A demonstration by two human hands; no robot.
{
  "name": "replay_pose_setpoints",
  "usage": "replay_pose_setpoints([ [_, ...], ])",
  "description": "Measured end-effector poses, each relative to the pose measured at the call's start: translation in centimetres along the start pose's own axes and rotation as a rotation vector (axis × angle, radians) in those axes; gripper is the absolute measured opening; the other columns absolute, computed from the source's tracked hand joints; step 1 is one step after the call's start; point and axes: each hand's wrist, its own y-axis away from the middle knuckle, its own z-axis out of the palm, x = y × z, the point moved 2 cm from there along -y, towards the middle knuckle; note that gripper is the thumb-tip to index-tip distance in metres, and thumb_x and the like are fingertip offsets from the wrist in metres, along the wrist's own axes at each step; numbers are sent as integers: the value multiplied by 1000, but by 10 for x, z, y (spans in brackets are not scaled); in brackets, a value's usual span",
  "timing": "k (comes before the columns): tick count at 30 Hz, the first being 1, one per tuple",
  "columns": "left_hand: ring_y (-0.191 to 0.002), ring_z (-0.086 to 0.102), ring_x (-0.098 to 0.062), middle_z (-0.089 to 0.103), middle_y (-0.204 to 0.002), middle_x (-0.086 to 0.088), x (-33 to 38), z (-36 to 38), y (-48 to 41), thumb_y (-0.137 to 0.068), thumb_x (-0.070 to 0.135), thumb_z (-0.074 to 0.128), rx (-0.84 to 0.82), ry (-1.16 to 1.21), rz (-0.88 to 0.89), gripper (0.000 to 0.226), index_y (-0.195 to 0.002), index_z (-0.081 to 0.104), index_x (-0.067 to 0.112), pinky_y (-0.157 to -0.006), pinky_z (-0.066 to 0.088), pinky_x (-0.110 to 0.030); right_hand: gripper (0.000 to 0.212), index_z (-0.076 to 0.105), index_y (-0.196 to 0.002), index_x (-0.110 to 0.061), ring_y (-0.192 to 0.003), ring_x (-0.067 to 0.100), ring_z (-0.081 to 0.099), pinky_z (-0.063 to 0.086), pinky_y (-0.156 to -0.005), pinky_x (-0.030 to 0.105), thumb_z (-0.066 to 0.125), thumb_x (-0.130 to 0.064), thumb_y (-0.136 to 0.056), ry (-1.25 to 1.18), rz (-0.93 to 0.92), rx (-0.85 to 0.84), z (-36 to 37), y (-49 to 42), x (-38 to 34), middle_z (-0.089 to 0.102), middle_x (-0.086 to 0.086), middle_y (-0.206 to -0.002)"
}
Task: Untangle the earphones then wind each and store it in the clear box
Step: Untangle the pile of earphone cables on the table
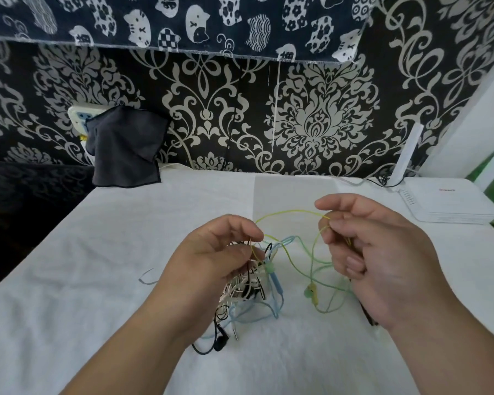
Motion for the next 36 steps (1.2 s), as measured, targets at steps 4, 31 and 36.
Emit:
replay_pose_setpoints([
  [4,-81,68,-22,72,-102,-13,0,-5,-3,-71,-1,58,47,-38,-2,33,-100,64,14,-76,46,-34,38,72,-86,-11,-41,10,21,11,-44,24,42,12,-90,-43,-51,-96,3,5,-8,55,10,-63],
  [31,-91,51,-21,47,-98,4,1,-64,-17,-74,54,76,228,-1518,-225,72,-134,45,30,-80,49,-34,30,70,-103,-14,-42,12,25,17,-44,28,52,9,-93,303,-96,-188,-24,7,-12,76,11,-90],
  [36,-105,56,-23,50,-112,5,37,-34,-3,-73,67,70,383,-1818,-96,74,-137,43,38,-77,50,-36,28,71,-101,-20,-44,13,28,25,-43,21,55,3,-96,464,-32,-188,-28,9,-5,77,3,-89],
])
